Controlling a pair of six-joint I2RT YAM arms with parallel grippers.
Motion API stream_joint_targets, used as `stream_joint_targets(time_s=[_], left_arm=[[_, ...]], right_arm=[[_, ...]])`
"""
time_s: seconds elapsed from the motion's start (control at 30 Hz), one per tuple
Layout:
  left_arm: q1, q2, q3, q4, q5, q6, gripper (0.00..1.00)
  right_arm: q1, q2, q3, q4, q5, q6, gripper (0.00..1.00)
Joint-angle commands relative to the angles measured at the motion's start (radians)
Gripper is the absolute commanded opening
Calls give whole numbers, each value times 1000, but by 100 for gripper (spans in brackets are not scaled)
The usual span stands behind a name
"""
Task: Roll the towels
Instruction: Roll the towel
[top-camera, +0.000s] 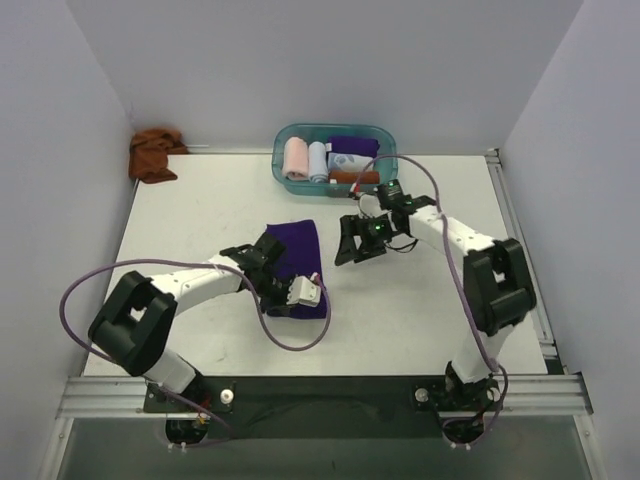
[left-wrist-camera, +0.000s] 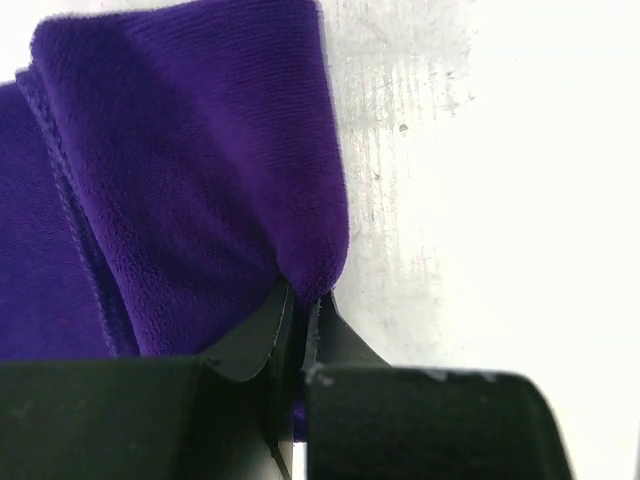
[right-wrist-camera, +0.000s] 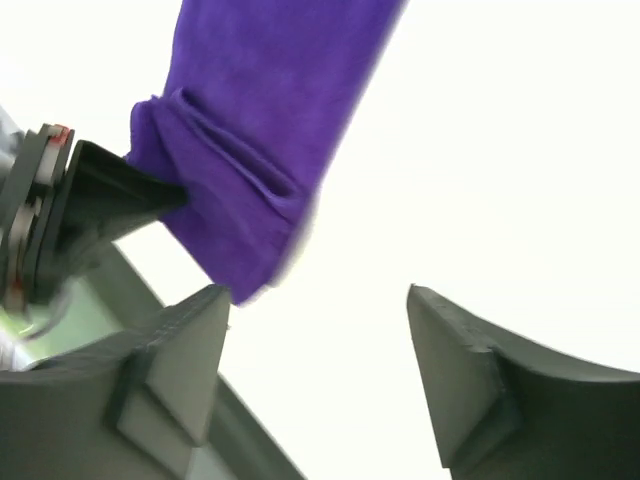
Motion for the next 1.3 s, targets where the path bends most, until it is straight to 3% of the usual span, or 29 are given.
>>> stream_joint_targets(time_s=[0.0,0.13,0.27,0.47,0.57,0.73,0.93,1.2,1.27], left_arm=[[68,157,125,-332,231,38,0],[154,340,284,-477,318,59,0],[249,520,435,-637,421,88,0],[289,721,623,-778,454,103,0],[292,779,668,-800,435,95,0],[294,819,685,-803,430,86,0],[297,838,703,-806,407,65,0],[304,844,702,-803,409,63,0],[304,845,700,-801,414,62,0]], right_arm=[[-57,-189,-27,-66,87,-213,75],[-51,-388,-95,-104,159,-438,78],[15,-497,-173,-109,199,-515,74],[318,-531,-216,-193,324,-540,57],[416,-508,-219,-172,392,-564,56],[611,-355,-144,-57,629,-627,61],[697,-179,-104,147,744,-724,69],[707,-71,-193,369,794,-805,68],[702,-53,-211,383,791,-810,62]])
